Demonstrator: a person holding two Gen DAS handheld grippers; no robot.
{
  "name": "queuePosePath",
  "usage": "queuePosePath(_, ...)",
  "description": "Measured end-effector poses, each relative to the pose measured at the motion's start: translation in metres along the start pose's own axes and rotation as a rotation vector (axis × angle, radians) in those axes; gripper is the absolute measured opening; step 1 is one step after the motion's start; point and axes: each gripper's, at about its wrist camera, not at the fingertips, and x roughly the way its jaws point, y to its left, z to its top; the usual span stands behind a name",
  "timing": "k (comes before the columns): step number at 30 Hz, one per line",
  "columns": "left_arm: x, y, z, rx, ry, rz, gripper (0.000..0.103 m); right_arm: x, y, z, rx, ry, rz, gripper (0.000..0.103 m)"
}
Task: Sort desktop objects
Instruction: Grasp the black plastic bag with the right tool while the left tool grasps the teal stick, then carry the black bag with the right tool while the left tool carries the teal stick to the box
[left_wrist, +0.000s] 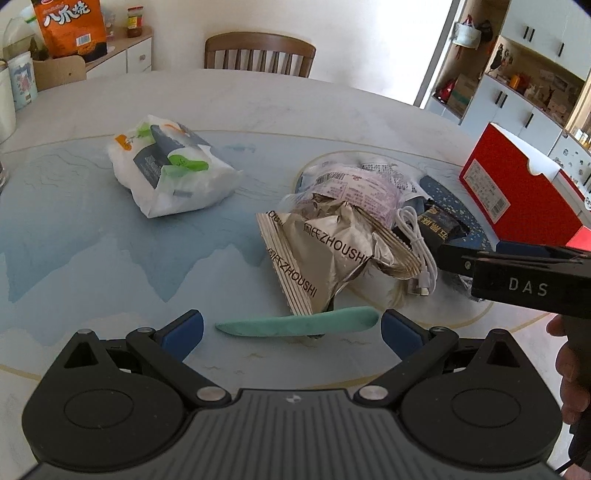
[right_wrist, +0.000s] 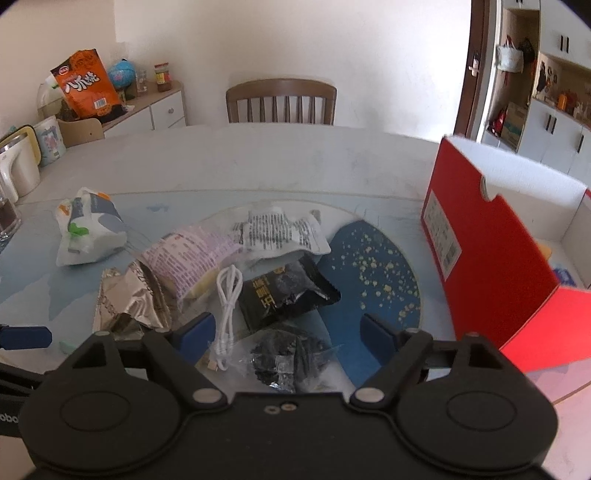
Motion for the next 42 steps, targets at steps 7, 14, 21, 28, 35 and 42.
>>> queuePosePath(7, 0.003, -0.003, -0.001, 0.009, 0.001, 0.009, 0.103, 0.004, -0.011, -0.006, 0.047, 0.043, -0.007, 0.074)
queuePosePath(14, 0.006, -0.006, 0.000, 0.018, 0.004, 0.023, 0.102, 0.009, -0.026, -0.011, 0.079, 0.072, -0.037, 0.066)
queuePosePath(21, 0.007, -0.008, -0.001, 0.013, 0.001, 0.030, 0.102, 0.010, -0.033, -0.015, 0.087, 0.088, -0.043, 0.058)
queuePosePath(28, 0.006, -0.009, -0.001, 0.020, -0.004, 0.032, 0.097, 0.008, -0.033, -0.015, 0.076, 0.086, -0.042, 0.053)
queuePosePath(35, 0.005, -0.008, -0.002, 0.009, -0.010, 0.026, 0.096, 0.004, -0.034, -0.015, 0.070, 0.074, -0.041, 0.038)
queuePosePath(42, 0.004, -0.008, -0.002, 0.004, -0.007, 0.022, 0.096, 0.000, -0.036, -0.015, 0.077, 0.072, -0.050, 0.037)
